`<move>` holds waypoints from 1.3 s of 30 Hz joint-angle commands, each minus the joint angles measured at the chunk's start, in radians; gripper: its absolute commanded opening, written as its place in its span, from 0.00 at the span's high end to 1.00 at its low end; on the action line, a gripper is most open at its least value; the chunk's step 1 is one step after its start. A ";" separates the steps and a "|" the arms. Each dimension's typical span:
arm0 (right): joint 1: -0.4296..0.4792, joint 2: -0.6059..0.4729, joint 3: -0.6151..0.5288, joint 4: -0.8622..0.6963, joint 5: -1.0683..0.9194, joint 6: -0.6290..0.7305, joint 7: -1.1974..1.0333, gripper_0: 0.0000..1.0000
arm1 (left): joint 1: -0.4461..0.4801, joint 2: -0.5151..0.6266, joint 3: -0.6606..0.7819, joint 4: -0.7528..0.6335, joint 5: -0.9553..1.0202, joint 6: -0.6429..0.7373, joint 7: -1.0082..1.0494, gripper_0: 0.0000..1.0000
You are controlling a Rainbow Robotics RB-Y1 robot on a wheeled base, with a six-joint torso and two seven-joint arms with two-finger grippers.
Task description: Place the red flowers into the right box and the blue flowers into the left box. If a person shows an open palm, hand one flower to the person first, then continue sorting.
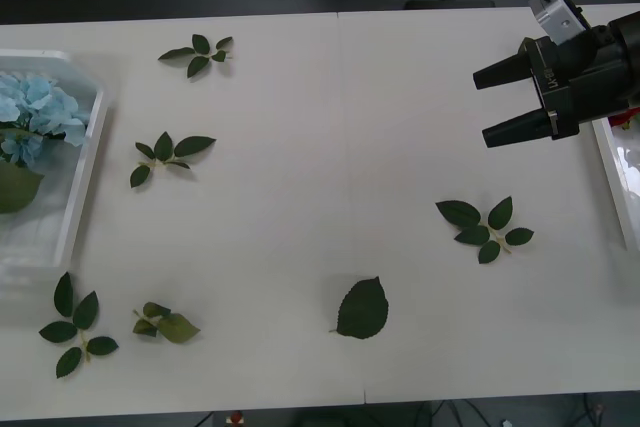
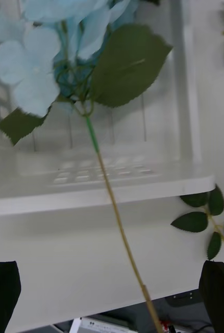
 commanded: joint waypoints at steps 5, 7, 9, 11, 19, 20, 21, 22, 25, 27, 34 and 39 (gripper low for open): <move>0.006 -0.040 0.000 -0.018 0.003 -0.006 -0.015 0.00 | 0.053 0.136 0.117 -0.016 0.294 0.048 -0.279 0.00; 0.006 -0.040 0.000 -0.018 0.003 -0.006 -0.015 0.00 | 0.038 0.130 0.120 -0.025 0.310 0.053 -0.322 0.00; 0.006 -0.040 0.000 -0.018 0.003 -0.006 -0.015 0.00 | 0.012 0.112 0.122 -0.034 0.312 0.051 -0.362 0.00; 0.006 -0.040 0.000 -0.018 0.003 -0.006 -0.015 0.00 | -0.052 0.067 0.084 -0.042 0.298 0.050 -0.403 0.00; 0.006 -0.040 0.000 -0.018 0.003 -0.006 -0.015 0.00 | -0.114 -0.076 -0.185 -0.125 0.335 -0.240 -0.475 0.00; 0.006 -0.040 0.000 -0.018 0.003 -0.006 -0.015 0.00 | -0.115 -0.089 -0.231 -0.158 0.335 -0.296 -0.475 0.00; 0.006 -0.040 0.000 -0.018 0.003 -0.006 -0.015 0.00 | -0.117 -0.096 -0.252 -0.177 0.335 -0.320 -0.475 0.00; 0.006 -0.040 0.000 -0.018 0.003 -0.006 -0.015 0.00 | -0.121 -0.108 -0.291 -0.217 0.329 -0.358 -0.475 0.00; 0.006 -0.040 0.000 -0.018 0.003 -0.006 -0.015 0.00 | -0.155 -0.148 -0.369 -0.304 0.300 -0.392 -0.475 0.00; 0.006 -0.040 0.000 -0.018 0.003 -0.006 -0.015 0.00 | -0.192 -0.189 -0.423 -0.350 0.287 -0.381 -0.475 0.00; 0.006 -0.040 0.000 -0.018 0.003 -0.006 -0.015 0.00 | -0.256 -0.323 -0.469 -0.402 0.306 -0.253 -0.475 0.00; 0.006 -0.040 0.000 -0.018 0.003 -0.006 -0.015 0.00 | -0.244 -0.421 -0.481 -0.488 0.366 -0.174 -0.475 0.00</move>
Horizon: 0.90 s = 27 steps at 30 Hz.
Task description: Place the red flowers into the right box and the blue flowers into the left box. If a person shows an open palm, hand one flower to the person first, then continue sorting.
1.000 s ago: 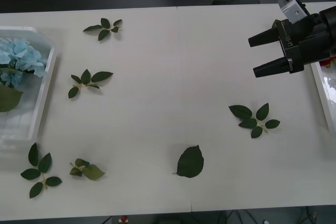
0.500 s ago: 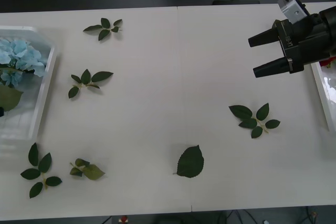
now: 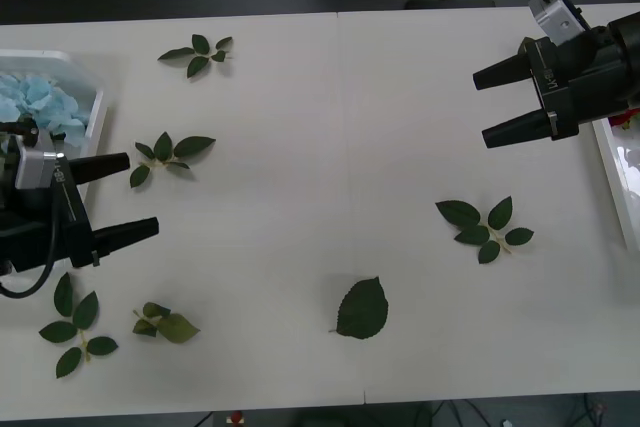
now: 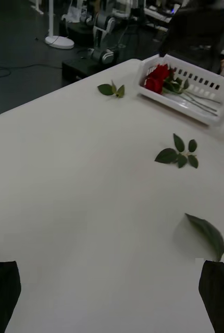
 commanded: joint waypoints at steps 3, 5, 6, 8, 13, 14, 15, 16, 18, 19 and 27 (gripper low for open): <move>0.005 -0.040 0.000 -0.017 0.001 -0.005 -0.015 0.00 | 0.000 -0.106 -0.014 -0.115 0.112 0.063 0.027 0.00; 0.005 -0.040 0.000 -0.017 0.001 -0.005 -0.015 0.00 | -0.003 -0.111 -0.015 -0.118 0.142 0.077 0.027 0.00; 0.005 -0.040 0.000 -0.017 0.001 -0.005 -0.015 0.00 | -0.008 -0.114 -0.023 -0.118 0.164 0.082 0.027 0.00; 0.005 -0.040 0.000 -0.017 0.001 -0.005 -0.015 0.00 | -0.017 -0.116 -0.031 -0.118 0.187 0.092 0.027 0.00; 0.005 -0.040 0.000 -0.017 0.001 -0.005 -0.015 0.00 | -0.044 -0.116 -0.063 -0.118 0.219 0.082 0.027 0.00; 0.005 -0.040 0.000 -0.017 0.001 -0.005 -0.015 0.00 | -0.046 -0.116 -0.069 -0.118 0.228 0.069 0.027 0.00; 0.005 -0.040 0.000 -0.017 0.001 -0.005 -0.015 0.00 | -0.048 -0.114 -0.069 -0.118 0.230 0.065 0.027 0.00; 0.005 -0.040 0.000 -0.017 0.001 -0.005 -0.015 0.00 | -0.052 -0.108 -0.069 -0.117 0.228 0.058 0.027 0.00; 0.005 -0.040 0.000 -0.017 0.001 -0.005 -0.015 0.00 | -0.055 -0.093 -0.069 -0.114 0.228 0.048 0.027 0.00; 0.005 -0.040 0.000 -0.017 0.001 -0.005 -0.015 0.00 | -0.058 -0.080 -0.071 -0.115 0.230 0.040 0.027 0.00; 0.005 -0.040 0.000 -0.017 0.001 -0.005 -0.015 0.00 | -0.071 0.128 -0.115 -0.097 0.346 -0.043 0.027 0.00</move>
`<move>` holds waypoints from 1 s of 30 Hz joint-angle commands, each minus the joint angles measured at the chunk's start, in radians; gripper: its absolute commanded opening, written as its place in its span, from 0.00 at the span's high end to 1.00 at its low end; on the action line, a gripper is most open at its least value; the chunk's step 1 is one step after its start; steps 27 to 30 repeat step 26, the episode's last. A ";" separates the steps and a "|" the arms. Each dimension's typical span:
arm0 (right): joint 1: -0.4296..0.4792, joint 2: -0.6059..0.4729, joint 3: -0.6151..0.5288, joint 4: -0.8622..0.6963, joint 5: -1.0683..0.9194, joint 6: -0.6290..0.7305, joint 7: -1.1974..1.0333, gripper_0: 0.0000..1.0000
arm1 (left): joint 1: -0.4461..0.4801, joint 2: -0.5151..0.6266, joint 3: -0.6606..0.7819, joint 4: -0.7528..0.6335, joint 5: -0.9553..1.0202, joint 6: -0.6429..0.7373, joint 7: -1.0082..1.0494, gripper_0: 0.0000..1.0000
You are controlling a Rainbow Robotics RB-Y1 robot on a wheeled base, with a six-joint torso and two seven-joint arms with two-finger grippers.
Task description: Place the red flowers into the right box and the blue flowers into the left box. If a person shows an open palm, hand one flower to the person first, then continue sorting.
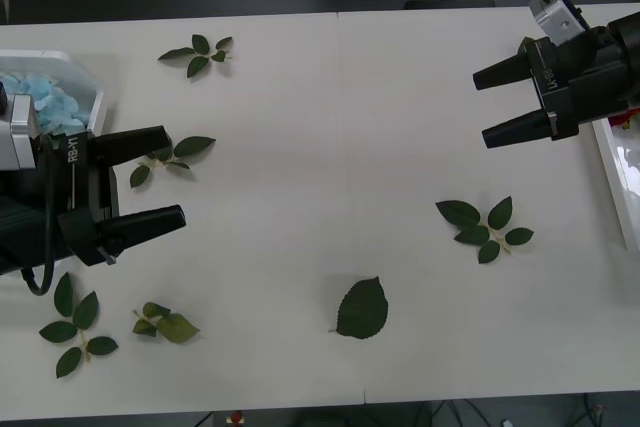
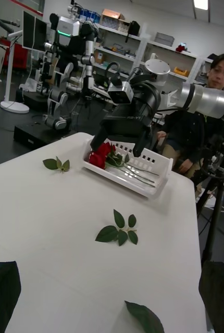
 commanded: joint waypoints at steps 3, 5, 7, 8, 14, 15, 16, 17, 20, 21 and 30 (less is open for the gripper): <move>0.005 -0.040 0.000 -0.017 0.001 -0.005 -0.015 0.00 | -0.030 0.209 -0.048 -0.003 0.104 -0.053 0.027 0.00; 0.005 -0.040 0.000 -0.017 0.001 -0.005 -0.015 0.00 | -0.027 0.267 -0.056 0.000 0.138 -0.067 0.027 0.00; 0.005 -0.040 0.000 -0.017 0.001 -0.005 -0.015 0.00 | -0.022 0.293 -0.058 0.007 0.154 -0.067 0.027 0.00; 0.005 -0.040 0.000 -0.017 0.001 -0.005 -0.015 0.00 | -0.020 0.307 -0.058 0.014 0.167 -0.069 0.027 0.00; 0.005 -0.040 0.000 -0.017 0.001 -0.005 -0.015 0.00 | -0.017 0.325 -0.070 0.042 0.176 -0.066 0.027 0.00; 0.005 -0.040 0.000 -0.017 0.001 -0.005 -0.015 0.00 | -0.017 0.325 -0.070 0.042 0.176 -0.066 0.027 0.00; 0.005 -0.040 0.000 -0.017 0.001 -0.005 -0.015 0.00 | -0.017 0.325 -0.070 0.042 0.176 -0.066 0.027 0.00; 0.005 -0.040 0.000 -0.017 0.001 -0.005 -0.015 0.00 | -0.017 0.325 -0.070 0.042 0.176 -0.066 0.027 0.00; 0.005 -0.040 0.000 -0.017 0.001 -0.005 -0.015 0.00 | -0.017 0.325 -0.070 0.042 0.176 -0.066 0.027 0.00; 0.005 -0.040 0.000 -0.017 0.001 -0.005 -0.015 0.00 | -0.017 0.325 -0.070 0.042 0.176 -0.066 0.027 0.00; 0.005 -0.040 0.000 -0.017 0.001 -0.005 -0.015 0.00 | -0.017 0.325 -0.070 0.042 0.176 -0.066 0.027 0.00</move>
